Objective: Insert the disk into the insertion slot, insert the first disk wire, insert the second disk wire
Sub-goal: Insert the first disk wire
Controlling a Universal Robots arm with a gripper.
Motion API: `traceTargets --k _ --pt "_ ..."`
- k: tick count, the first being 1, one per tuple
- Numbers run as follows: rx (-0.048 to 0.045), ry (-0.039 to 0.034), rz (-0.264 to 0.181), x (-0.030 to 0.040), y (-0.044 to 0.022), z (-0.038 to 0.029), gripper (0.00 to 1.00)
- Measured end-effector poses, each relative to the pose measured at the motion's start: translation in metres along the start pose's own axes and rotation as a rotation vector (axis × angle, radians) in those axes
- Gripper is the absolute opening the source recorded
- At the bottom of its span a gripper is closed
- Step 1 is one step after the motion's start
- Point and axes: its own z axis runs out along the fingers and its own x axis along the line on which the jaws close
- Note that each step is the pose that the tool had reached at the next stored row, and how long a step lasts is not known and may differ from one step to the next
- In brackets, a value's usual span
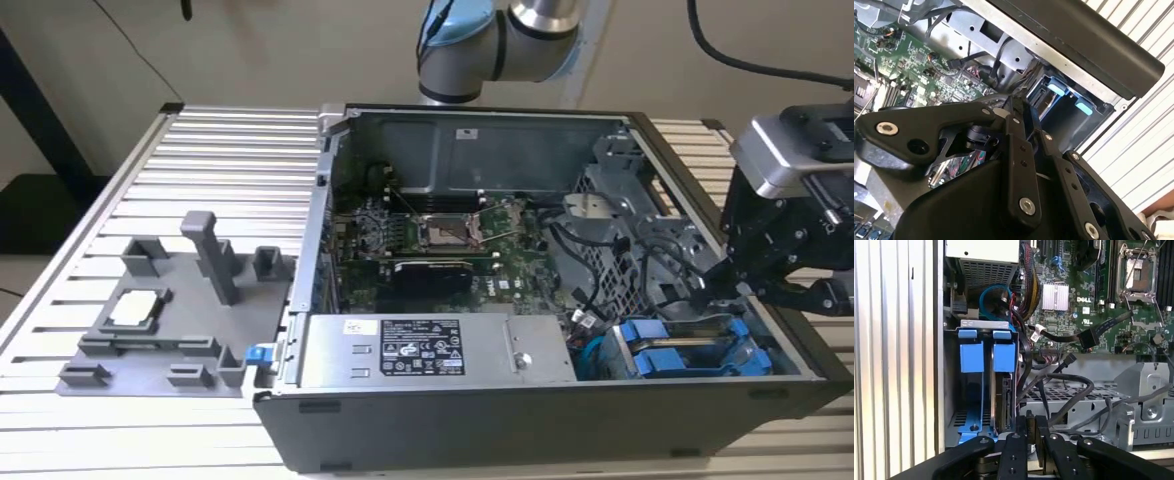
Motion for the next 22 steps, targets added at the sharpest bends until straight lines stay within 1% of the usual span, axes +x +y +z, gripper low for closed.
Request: traceTargets --k 2,3,6,7,8,12,14,19,22 --pt "0.0033 0.0029 -0.001 0.0004 0.0007 0.0011 0.19" --pt "0.0045 0.0075 -0.002 0.0005 0.0009 0.0013 0.19" --pt "0.0071 0.031 -0.005 0.0007 0.0017 0.0021 0.19" --pt "0.0076 0.0376 -0.005 0.0007 0.002 0.0025 0.19" --pt "0.0079 0.0419 -0.006 0.0008 0.0021 0.0033 0.19" --pt "0.01 0.0478 -0.007 0.0018 0.0023 0.0088 0.19" --pt "0.0103 0.0584 -0.008 0.0021 0.0023 0.0102 0.19" --pt "0.0107 0.0597 -0.008 0.0022 0.0023 0.0107 0.19" --pt "0.0156 0.0601 -0.009 0.0024 0.0024 0.012 0.19"
